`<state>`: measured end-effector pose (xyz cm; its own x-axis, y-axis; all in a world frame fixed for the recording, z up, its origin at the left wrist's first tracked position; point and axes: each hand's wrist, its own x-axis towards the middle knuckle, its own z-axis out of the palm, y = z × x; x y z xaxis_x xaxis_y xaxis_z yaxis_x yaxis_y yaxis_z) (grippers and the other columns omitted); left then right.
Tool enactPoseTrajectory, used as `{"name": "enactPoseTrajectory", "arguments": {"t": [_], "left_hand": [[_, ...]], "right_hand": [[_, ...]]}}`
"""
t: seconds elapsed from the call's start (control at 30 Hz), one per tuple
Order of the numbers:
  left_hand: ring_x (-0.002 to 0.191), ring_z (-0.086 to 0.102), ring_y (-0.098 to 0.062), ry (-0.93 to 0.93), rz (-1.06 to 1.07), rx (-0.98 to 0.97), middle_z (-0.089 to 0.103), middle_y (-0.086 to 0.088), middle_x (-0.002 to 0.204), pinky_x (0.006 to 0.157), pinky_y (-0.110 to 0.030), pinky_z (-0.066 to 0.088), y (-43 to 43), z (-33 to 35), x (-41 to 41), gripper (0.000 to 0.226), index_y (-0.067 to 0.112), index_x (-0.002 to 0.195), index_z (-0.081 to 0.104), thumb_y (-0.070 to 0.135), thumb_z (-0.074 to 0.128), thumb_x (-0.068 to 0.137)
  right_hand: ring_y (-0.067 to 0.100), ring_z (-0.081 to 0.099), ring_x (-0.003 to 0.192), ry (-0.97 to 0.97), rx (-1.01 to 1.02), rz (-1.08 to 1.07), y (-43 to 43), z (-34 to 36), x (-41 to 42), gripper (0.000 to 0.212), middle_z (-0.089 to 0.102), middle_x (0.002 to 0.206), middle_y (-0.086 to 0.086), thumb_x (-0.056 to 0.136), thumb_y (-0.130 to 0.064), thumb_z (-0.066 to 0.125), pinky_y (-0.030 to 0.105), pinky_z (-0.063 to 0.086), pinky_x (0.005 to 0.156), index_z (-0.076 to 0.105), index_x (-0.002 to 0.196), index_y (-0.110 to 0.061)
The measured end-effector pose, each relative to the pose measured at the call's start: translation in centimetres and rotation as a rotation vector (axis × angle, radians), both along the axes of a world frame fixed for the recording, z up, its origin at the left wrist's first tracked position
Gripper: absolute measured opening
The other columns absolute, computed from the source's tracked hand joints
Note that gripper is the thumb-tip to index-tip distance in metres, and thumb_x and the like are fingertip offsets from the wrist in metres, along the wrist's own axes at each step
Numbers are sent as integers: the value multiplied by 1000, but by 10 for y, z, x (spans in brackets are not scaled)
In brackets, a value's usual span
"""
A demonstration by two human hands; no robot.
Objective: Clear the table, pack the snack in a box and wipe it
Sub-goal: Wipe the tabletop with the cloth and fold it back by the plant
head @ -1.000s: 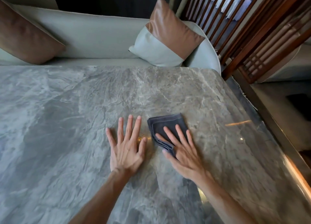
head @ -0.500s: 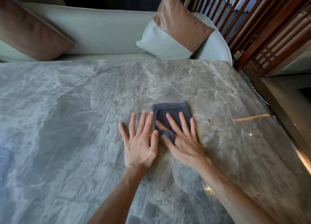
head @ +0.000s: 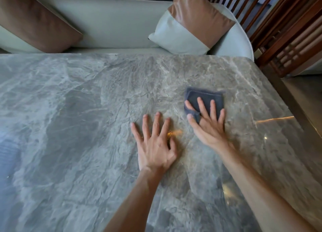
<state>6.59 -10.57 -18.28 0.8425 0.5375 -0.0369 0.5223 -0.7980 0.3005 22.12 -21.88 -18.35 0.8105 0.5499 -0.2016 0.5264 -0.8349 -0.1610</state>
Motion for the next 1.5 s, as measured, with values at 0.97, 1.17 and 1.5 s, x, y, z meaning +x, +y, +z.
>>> {"name": "enactPoseTrajectory", "arguments": {"t": [0.97, 1.17, 1.5], "left_hand": [[148, 20, -31, 0, 9, 0, 29, 7, 158, 116, -65, 10, 0, -4, 4, 70, 30, 153, 11, 43, 32, 88], [149, 15, -27, 12, 23, -8, 23, 10, 160, 118, -63, 7, 0, -5, 0, 69, 30, 153, 8, 42, 29, 89], [151, 1, -12, -248, 65, -321, 7, 17, 162, 123, -50, -2, 5, 9, -2, 70, 35, 152, -2, 45, 29, 91]], "right_hand": [[24, -13, 151, 6, -51, -5, -18, 4, 33, 50, -7, 163, -15, 96, -57, 12, 56, -9, 119, -6, 143, -61], [24, 2, 152, -45, -39, 419, -98, 4, -46, 50, 5, 163, -15, 98, -55, 16, 57, 10, 118, 11, 148, -53], [26, -14, 150, 72, -48, -282, -19, 3, 32, 50, -1, 164, -11, 94, -59, 8, 61, -9, 117, -2, 144, -59]]}}
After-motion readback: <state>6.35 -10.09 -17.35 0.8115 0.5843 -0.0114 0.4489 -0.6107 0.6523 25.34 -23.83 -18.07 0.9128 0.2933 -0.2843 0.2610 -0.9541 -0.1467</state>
